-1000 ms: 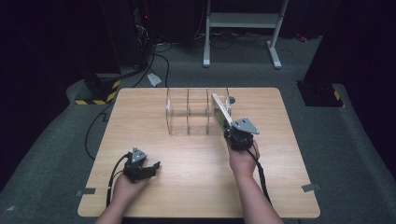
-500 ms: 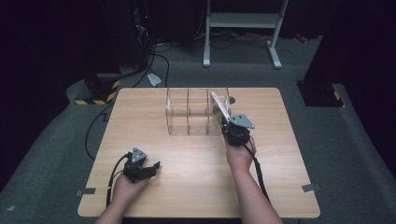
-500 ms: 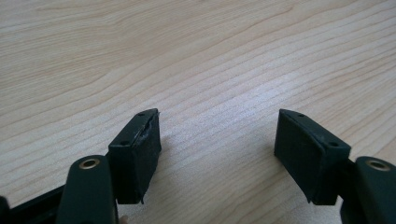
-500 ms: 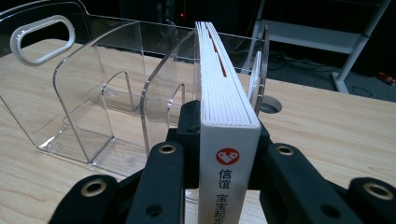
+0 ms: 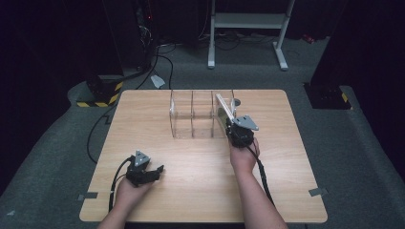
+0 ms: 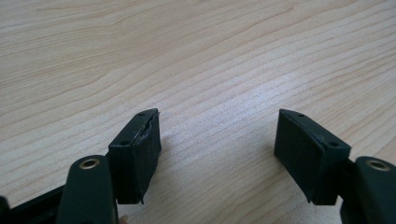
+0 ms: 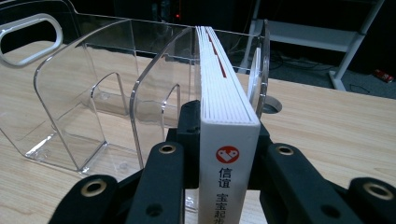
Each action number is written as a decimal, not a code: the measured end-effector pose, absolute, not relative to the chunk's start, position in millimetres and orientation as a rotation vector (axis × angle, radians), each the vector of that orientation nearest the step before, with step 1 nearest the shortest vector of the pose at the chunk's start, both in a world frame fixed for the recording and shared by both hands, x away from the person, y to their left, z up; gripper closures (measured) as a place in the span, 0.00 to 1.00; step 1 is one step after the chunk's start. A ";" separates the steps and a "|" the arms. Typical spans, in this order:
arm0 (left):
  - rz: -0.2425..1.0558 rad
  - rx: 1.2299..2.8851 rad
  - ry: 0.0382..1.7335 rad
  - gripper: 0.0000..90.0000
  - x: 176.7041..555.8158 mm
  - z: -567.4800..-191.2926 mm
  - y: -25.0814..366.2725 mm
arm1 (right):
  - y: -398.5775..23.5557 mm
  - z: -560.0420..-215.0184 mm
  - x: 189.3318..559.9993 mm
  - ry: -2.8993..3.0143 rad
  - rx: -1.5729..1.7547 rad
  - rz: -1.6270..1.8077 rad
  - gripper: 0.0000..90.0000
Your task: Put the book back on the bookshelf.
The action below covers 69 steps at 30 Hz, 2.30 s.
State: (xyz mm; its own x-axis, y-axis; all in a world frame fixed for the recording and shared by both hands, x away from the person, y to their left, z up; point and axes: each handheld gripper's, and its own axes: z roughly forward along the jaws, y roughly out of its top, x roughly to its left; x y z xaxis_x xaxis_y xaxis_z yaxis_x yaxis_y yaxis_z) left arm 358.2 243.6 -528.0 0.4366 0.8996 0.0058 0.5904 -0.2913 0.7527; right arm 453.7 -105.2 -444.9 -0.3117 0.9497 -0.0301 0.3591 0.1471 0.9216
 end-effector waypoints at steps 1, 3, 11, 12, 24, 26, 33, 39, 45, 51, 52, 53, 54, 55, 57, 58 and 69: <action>0.573 2.001 1.251 0.35 358.1 -528.0 243.5 | -105.1 -445.2 454.5 1.772 1.254 1.152 0.84; 0.573 2.000 1.251 0.35 358.1 -528.1 243.5 | -104.3 -445.7 455.5 1.769 1.258 1.150 0.84; 0.573 1.999 1.253 0.35 357.9 -528.1 243.4 | -99.5 -446.1 459.8 1.766 1.253 1.151 0.84; 0.573 1.999 1.253 0.35 357.8 -528.0 243.5 | -98.9 -446.2 460.2 1.765 1.250 1.152 0.84; 0.576 2.000 1.251 0.36 357.7 -528.0 243.6 | -98.5 -448.0 461.6 1.752 1.253 1.159 0.83; 0.575 2.000 1.251 0.36 357.7 -528.0 243.6 | -98.3 -448.9 460.8 1.748 1.254 1.160 0.83; 0.577 2.000 1.251 0.36 357.7 -528.0 243.6 | -99.9 -452.6 457.4 1.749 1.264 1.166 0.83; 0.578 2.000 1.251 0.36 357.7 -528.1 243.6 | -100.5 -455.7 454.2 1.750 1.277 1.164 0.83; 0.578 1.999 1.251 0.36 357.6 -528.1 243.6 | -102.1 -458.6 452.1 1.754 1.276 1.166 0.83; 0.579 2.001 1.249 0.36 357.7 -528.0 243.7 | -102.1 -462.1 448.8 1.753 1.284 1.162 0.82; 0.580 2.002 1.249 0.36 357.7 -528.0 243.7 | -101.9 -462.6 448.2 1.751 1.290 1.164 0.82; 0.579 2.001 1.249 0.36 357.6 -528.0 243.7 | -102.2 -463.2 447.8 1.752 1.285 1.161 0.82; 0.579 2.001 1.249 0.36 357.6 -528.0 243.7 | -102.3 -463.7 447.4 1.751 1.285 1.161 0.82; 0.579 2.000 1.250 0.36 357.6 -528.1 243.7 | -102.3 -464.4 447.2 1.748 1.284 1.165 0.82; 0.579 2.000 1.250 0.36 357.6 -528.1 243.7 | -102.3 -465.4 446.2 1.751 1.282 1.161 0.82; 0.579 2.000 1.250 0.36 357.6 -528.1 243.7 | -102.1 -466.0 445.6 1.752 1.282 1.160 0.82; 0.580 2.001 1.249 0.36 357.7 -528.0 243.7 | -103.3 -470.4 441.4 1.757 1.299 1.158 0.82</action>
State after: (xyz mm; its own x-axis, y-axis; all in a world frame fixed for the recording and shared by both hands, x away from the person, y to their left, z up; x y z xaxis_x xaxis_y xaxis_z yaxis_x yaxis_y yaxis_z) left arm 357.7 243.7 -528.0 0.4353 0.9002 0.0097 0.5881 -0.2925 0.7540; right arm 441.4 -103.3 -470.4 -0.2922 0.9564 -0.0017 0.3752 0.1163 0.9196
